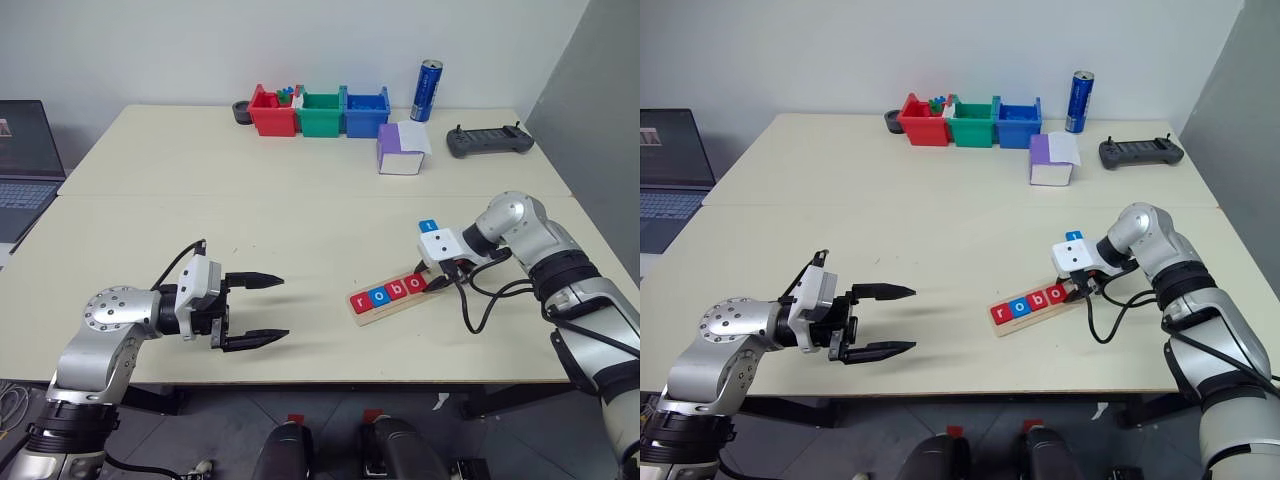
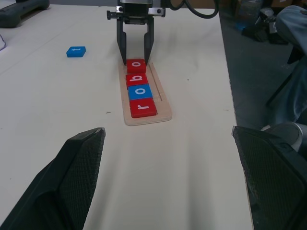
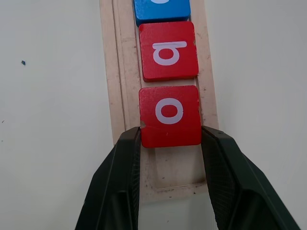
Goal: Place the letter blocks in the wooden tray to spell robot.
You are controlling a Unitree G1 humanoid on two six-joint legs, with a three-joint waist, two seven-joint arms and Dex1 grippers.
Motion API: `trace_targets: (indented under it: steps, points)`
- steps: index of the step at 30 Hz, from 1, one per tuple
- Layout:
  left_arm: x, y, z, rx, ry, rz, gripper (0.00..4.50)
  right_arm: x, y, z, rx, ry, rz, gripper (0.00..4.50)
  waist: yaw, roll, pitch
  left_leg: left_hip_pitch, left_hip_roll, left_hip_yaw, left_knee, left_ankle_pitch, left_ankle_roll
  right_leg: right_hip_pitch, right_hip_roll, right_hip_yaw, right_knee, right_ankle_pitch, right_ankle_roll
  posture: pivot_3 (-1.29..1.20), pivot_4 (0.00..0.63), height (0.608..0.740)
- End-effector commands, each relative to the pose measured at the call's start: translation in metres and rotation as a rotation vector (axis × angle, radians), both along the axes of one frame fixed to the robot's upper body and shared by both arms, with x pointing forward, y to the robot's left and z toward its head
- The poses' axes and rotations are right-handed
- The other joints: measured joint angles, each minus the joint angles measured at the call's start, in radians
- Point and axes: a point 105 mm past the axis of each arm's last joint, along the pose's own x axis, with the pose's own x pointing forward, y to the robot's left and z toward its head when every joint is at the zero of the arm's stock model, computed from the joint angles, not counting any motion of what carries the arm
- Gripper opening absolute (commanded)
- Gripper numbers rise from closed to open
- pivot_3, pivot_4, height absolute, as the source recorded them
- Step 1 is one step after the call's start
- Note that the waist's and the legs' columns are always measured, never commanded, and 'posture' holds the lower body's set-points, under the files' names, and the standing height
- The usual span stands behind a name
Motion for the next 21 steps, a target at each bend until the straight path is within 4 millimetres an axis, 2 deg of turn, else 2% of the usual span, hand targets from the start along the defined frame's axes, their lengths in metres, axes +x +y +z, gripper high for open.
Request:
trace_targets:
  steps: [1, 21]
  points:
    - [-0.0005, 0.0014, 0.0092, 0.002, -0.044, -0.006, 4.5, -0.0001, 0.0039, 0.0104, -0.007, 0.0, 0.033, 1.45, 0.0, 0.0, 0.0, 0.0, 0.0, 0.0, 0.0, 0.0, 0.0, 0.0, 0.0, 0.0, 0.0, 0.0, 0.0, 0.0, 0.15, 0.74]
    - [-0.0011, 0.0029, 0.0085, 0.001, -0.04, 0.001, 4.5, -0.0012, 0.0069, 0.0128, -0.004, 0.002, 0.054, 1.45, 0.0, 0.0, 0.0, 0.0, 0.0, 0.0, 0.0, 0.0, 0.0, 0.0, 0.0, 0.0, 0.0, 0.0, 0.0, 0.0, 0.15, 0.74]
